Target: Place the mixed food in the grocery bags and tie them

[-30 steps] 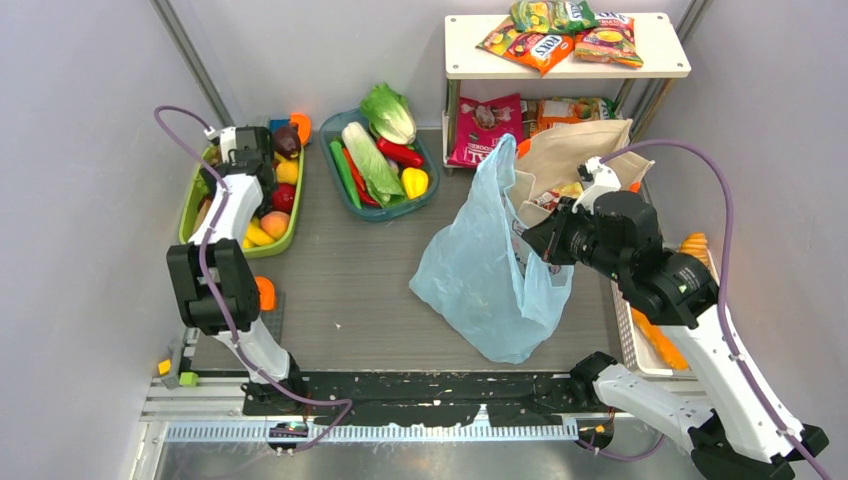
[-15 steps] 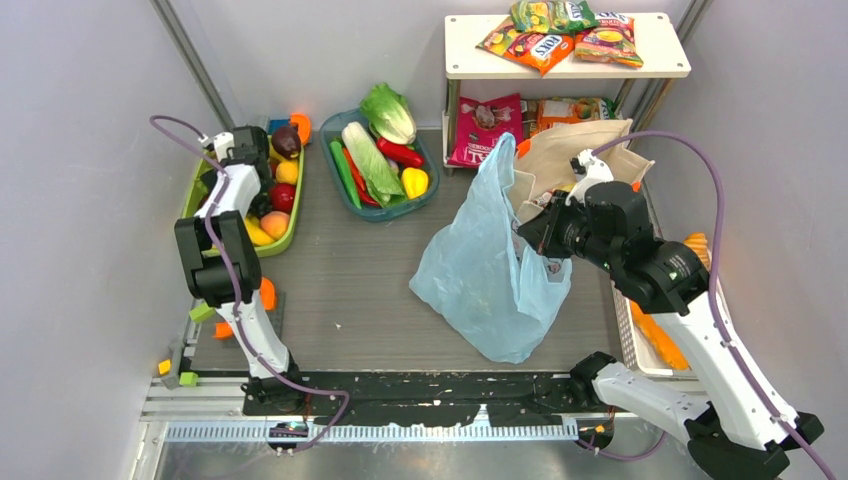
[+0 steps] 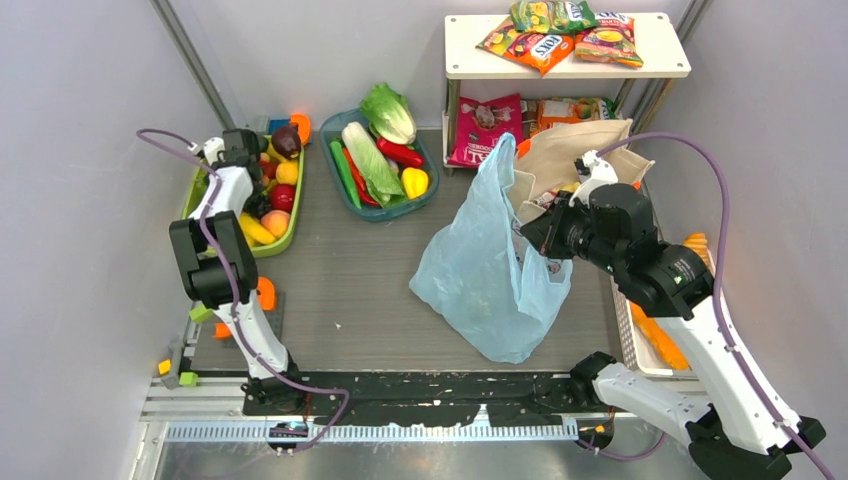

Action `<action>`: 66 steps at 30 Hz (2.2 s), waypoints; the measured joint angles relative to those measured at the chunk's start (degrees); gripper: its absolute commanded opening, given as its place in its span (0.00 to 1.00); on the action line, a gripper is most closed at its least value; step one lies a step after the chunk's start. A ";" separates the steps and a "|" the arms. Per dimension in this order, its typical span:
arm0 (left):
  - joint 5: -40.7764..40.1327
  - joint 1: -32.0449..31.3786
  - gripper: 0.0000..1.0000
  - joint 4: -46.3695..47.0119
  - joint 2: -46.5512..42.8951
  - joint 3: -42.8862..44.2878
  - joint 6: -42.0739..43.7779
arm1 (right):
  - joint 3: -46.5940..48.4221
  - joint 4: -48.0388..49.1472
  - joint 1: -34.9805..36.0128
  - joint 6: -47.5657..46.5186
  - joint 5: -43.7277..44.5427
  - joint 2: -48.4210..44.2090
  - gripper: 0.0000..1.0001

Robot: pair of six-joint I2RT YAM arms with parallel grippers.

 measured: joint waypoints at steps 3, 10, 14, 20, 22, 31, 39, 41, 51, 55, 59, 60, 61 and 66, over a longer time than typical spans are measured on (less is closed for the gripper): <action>-2.36 -1.77 0.15 1.11 -2.01 -1.70 0.66 | 0.00 -0.04 0.00 -0.20 0.57 -0.57 0.05; -6.05 -8.92 0.10 0.70 -11.87 -2.38 4.20 | -0.33 -0.02 0.00 -0.46 1.57 -2.80 0.05; -8.11 -10.88 0.10 0.11 -18.43 -2.36 5.92 | -0.66 -0.11 0.00 -0.68 2.05 -4.00 0.05; -4.24 -20.02 0.09 -0.81 -30.53 -2.47 6.67 | -0.74 -0.07 0.00 -0.92 2.47 -5.03 0.05; 0.20 -24.46 0.09 0.35 -35.69 -3.37 5.88 | -0.74 -0.11 0.00 -1.01 2.73 -5.16 0.05; 15.85 -52.30 0.09 13.77 -47.89 -6.62 3.89 | 0.87 -2.73 0.00 -0.17 11.28 -10.97 0.05; 22.38 -67.78 0.09 19.28 -36.28 -2.78 6.23 | -3.96 -0.94 0.00 1.11 17.03 -22.84 0.05; 23.17 -70.51 0.09 19.96 -33.29 -2.05 7.54 | -6.45 -0.15 0.00 1.14 17.09 -23.76 0.05; 26.49 -76.72 0.05 22.40 -22.12 8.85 13.07 | -10.40 1.01 0.00 1.14 16.57 -26.25 0.05; 28.61 -77.13 0.02 23.56 -19.26 11.37 13.97 | -10.40 1.81 0.00 1.07 16.20 -26.47 0.05; 29.55 -78.01 0.00 24.39 -18.12 9.05 15.82 | -10.38 1.92 0.00 0.87 16.37 -26.49 0.05; 29.57 -78.49 0.00 25.03 -18.14 7.52 16.46 | -10.38 2.03 0.00 0.79 16.44 -26.49 0.05; 29.59 -79.06 0.00 25.46 -18.12 5.99 17.33 | -10.38 2.16 0.00 0.66 16.48 -26.49 0.05; 30.08 -80.87 0.00 26.05 -17.64 -1.33 19.67 | -10.10 3.02 0.00 0.02 16.76 -26.49 0.05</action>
